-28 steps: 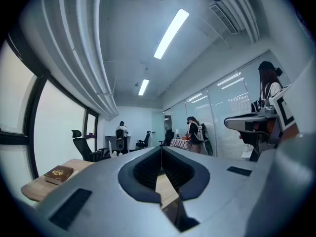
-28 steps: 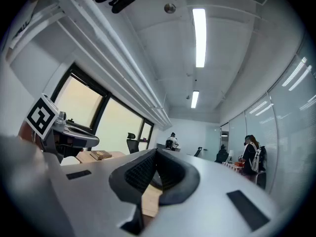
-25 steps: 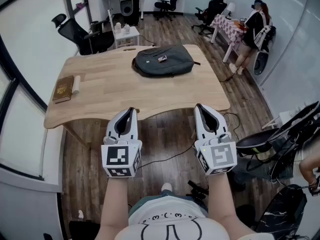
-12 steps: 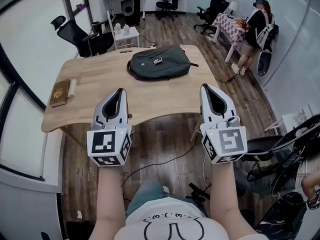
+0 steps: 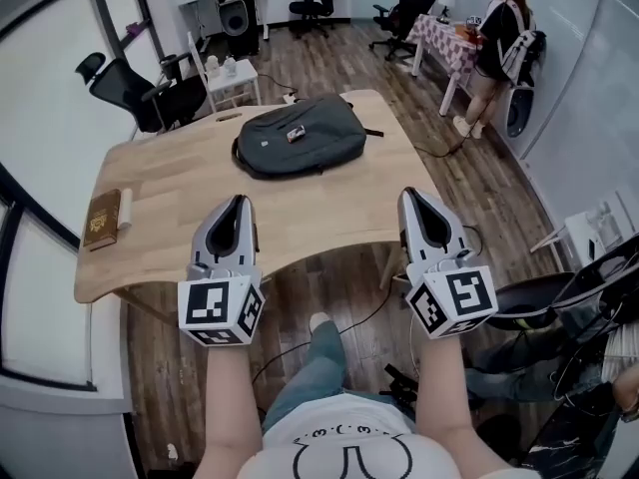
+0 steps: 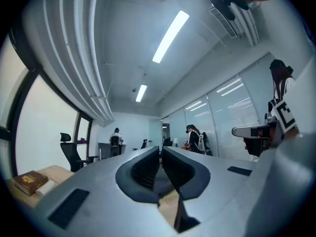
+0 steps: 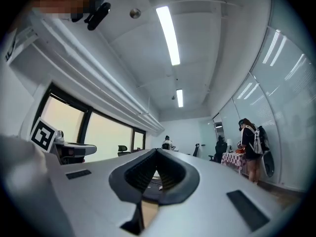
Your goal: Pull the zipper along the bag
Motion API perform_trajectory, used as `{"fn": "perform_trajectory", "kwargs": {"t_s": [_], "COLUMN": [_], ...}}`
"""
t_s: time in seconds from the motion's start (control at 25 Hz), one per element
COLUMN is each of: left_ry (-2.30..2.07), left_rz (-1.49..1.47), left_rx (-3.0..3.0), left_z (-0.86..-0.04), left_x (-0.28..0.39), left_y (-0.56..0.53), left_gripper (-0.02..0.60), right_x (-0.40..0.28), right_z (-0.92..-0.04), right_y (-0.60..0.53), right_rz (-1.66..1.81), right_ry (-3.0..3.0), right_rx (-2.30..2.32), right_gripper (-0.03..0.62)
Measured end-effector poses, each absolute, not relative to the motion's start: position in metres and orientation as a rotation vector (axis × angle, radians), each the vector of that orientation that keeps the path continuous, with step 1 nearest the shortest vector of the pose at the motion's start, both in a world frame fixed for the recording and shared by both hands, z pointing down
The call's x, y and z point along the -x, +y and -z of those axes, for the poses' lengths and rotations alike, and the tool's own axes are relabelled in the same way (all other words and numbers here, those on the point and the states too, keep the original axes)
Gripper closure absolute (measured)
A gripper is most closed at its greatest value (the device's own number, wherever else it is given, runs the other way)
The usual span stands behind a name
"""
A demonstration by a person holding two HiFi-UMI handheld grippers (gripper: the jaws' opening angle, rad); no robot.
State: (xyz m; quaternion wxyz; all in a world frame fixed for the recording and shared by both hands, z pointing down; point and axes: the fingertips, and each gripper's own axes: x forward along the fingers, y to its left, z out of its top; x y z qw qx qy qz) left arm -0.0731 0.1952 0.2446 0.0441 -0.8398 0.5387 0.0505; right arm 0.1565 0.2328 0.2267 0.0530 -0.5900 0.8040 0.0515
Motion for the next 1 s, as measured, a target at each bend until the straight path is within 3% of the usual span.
{"fn": "perform_trajectory", "kwargs": {"t_s": [0.2,0.32,1.0], "left_ry": [1.659,1.659,1.754], "left_rz": [-0.124,-0.067,0.223], "left_rx": [2.697,2.785,2.962], "left_z": [-0.280,-0.310,-0.418], "left_x": [0.043,0.023,-0.011], "left_y": [0.125,0.078,-0.094], "left_gripper": [0.549,0.452,0.449], "right_x": [-0.176,-0.185,-0.207], "right_z": [-0.249,-0.266,-0.361], "right_y": [0.170,0.129,-0.049], "right_rz": [-0.097,-0.064,0.288], "right_ry": [2.488,2.520,2.642], "right_rx": [1.841,1.865,2.021], "right_gripper": [0.542,0.542,0.542]}}
